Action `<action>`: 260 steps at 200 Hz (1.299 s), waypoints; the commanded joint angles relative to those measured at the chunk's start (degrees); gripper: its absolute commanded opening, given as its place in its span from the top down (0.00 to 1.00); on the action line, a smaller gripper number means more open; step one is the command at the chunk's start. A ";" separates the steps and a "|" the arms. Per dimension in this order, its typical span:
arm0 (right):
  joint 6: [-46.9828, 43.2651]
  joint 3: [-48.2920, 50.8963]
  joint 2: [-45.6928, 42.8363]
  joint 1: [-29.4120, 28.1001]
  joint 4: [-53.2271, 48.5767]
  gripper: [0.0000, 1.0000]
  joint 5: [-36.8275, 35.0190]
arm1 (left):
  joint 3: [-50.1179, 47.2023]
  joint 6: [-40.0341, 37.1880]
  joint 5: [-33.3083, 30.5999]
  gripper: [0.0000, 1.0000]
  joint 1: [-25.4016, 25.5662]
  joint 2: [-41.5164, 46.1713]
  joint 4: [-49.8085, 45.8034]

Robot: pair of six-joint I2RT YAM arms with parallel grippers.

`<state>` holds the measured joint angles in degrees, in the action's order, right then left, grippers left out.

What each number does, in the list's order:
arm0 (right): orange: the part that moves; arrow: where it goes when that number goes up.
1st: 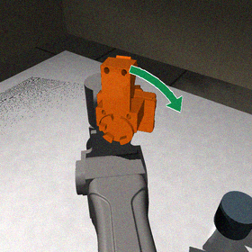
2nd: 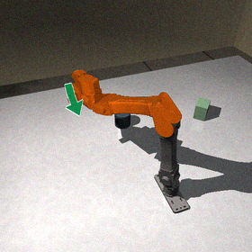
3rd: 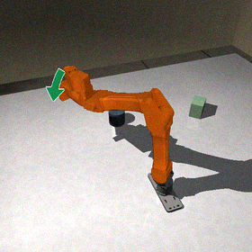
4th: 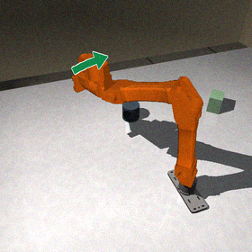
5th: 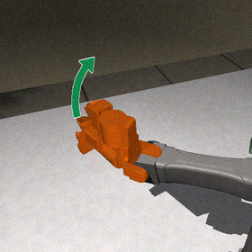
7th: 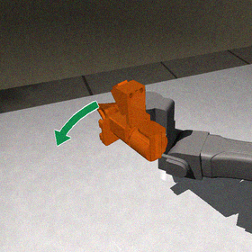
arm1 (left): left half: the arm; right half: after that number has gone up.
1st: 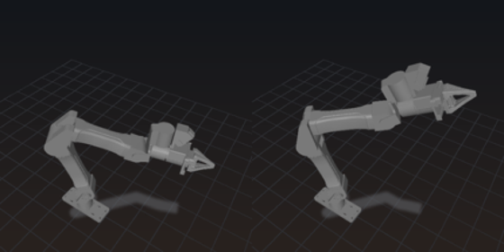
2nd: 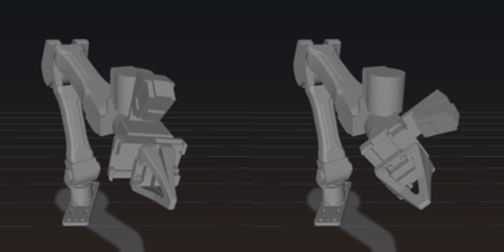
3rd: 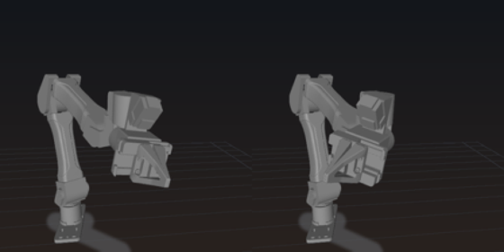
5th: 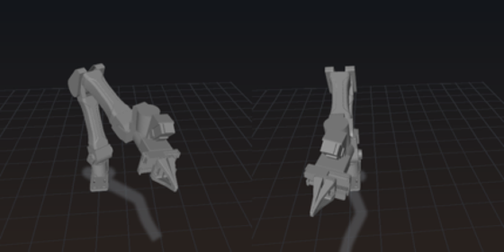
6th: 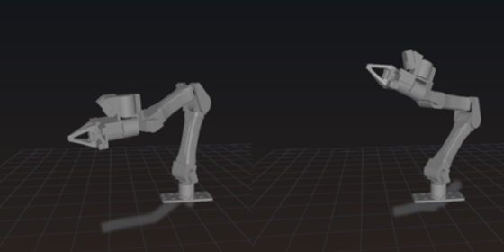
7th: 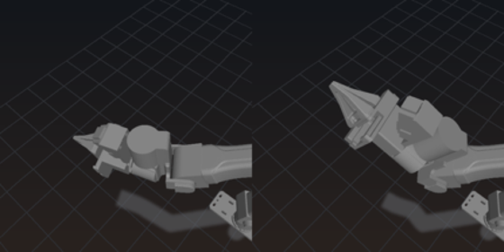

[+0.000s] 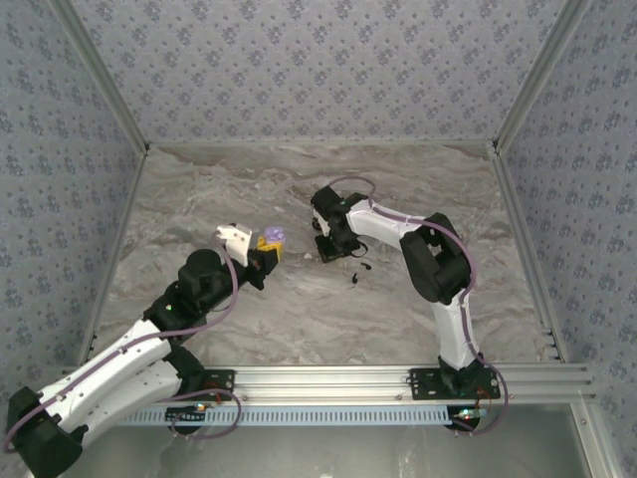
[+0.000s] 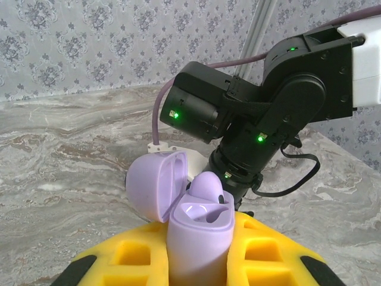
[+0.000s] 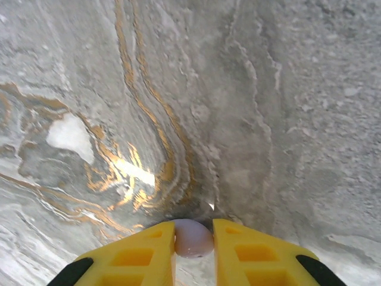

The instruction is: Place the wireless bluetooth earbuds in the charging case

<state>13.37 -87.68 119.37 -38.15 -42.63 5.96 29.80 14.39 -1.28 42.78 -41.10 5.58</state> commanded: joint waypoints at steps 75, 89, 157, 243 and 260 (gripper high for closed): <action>-2.91 -2.82 -2.60 -1.23 -3.97 0.55 -5.26 | 0.43 0.11 1.28 0.83 0.26 -2.05 3.56; -2.73 -2.22 -4.20 -1.24 -3.94 0.54 -4.69 | 0.43 0.11 1.33 0.83 0.23 -2.11 3.56; -1.48 3.57 -7.36 -1.55 -1.78 0.80 0.50 | 0.34 0.29 1.46 0.83 0.20 -2.40 4.23; 0.76 5.34 -3.27 -1.60 0.38 0.88 -1.07 | 0.68 0.46 1.95 0.83 0.25 -3.90 4.75; 0.96 4.48 -2.03 -1.65 0.04 0.88 -2.21 | 0.62 0.46 1.91 0.83 0.19 -4.12 4.83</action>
<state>12.88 -81.93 115.15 -39.42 -41.91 5.85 29.80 14.57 -0.47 42.78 -45.06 7.79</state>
